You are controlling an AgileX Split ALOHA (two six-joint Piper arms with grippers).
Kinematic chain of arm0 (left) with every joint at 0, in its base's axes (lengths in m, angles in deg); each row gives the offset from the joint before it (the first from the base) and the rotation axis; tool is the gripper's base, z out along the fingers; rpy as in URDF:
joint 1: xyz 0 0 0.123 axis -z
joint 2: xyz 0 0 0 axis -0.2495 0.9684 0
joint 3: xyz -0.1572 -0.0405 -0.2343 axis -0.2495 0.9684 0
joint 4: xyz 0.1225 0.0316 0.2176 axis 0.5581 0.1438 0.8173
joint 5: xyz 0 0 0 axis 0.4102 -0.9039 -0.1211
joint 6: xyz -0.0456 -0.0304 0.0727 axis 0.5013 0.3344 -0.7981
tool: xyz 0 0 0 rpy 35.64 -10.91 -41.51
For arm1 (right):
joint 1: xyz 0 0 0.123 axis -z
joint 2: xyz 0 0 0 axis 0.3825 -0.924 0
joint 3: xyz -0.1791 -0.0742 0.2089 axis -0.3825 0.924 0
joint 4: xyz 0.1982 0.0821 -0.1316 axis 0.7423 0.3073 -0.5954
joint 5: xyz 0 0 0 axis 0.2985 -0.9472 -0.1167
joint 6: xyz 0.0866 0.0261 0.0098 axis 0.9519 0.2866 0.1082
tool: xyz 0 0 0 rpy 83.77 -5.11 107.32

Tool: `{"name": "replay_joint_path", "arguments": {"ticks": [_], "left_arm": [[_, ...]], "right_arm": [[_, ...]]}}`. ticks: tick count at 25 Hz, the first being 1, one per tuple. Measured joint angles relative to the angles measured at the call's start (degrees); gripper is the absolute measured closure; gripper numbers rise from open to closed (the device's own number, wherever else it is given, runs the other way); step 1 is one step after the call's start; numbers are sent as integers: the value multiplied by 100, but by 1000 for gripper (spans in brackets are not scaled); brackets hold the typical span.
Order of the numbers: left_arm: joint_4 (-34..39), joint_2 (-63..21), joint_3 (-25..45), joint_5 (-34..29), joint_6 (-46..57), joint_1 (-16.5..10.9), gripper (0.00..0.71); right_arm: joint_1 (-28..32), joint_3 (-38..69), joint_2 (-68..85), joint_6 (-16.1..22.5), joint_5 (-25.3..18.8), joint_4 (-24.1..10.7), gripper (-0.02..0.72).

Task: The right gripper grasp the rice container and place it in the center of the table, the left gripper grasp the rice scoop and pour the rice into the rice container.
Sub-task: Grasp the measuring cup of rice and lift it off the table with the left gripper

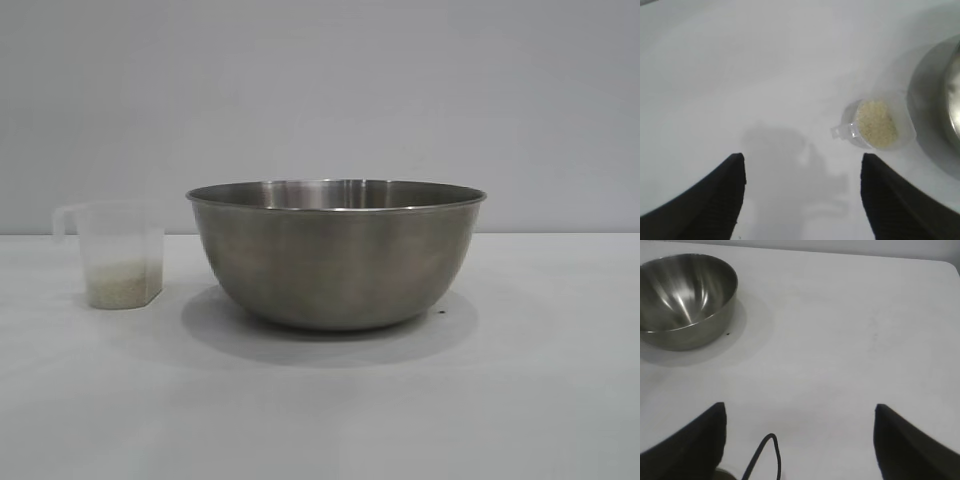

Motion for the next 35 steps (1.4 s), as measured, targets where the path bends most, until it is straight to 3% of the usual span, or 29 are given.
{"name": "replay_joint_path", "arguments": {"ticks": [6,14,17,21,28,35], "left_arm": [[-422,-537,1467,1738,36,50,280],[-607,-749,2655,3454,44,1076,280],[-825,-749,3012,3974,44,1229,280],[-1015,-565,3568,4861,71,1239,280],[-1013,512,4159,6550,474,1239,280],[-725,2652,4145,8385,911,1239,280]], "right_arm": [[0,0,0,0,0,0,161],[0,0,0,0,0,0,161],[0,0,0,0,0,11,161],[0,0,0,0,0,11,161],[0,0,0,0,0,11,161],[0,0,0,0,0,11,161]]}}
